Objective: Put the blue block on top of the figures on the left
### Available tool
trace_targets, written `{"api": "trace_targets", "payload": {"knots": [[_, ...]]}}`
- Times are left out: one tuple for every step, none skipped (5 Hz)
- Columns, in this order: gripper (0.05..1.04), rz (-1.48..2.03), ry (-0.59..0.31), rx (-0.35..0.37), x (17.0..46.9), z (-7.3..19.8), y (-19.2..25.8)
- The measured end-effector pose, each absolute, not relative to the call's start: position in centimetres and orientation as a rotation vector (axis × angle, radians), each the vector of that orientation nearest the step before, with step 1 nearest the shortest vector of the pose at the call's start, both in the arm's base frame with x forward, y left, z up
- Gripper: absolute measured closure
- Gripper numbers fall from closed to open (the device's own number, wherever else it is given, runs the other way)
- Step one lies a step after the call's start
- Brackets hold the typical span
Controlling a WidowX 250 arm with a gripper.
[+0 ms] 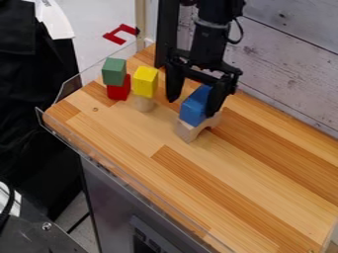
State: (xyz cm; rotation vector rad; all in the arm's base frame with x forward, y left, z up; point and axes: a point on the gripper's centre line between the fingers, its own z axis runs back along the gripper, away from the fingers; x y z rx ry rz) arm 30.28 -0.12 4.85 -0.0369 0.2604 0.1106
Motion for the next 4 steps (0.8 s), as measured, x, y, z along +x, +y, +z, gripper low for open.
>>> {"api": "trace_targets", "payload": {"knots": [[0.344,0.117,0.279,-0.040,30.2,3.8,-0.3],[0.513,0.131,0.276,-0.038,30.3,3.8,-0.3],[0.513,0.162,0.268,-0.042,30.4,4.0,-0.5],[0.513,0.204,0.213,-0.036,31.2,6.2,-0.7]]}}
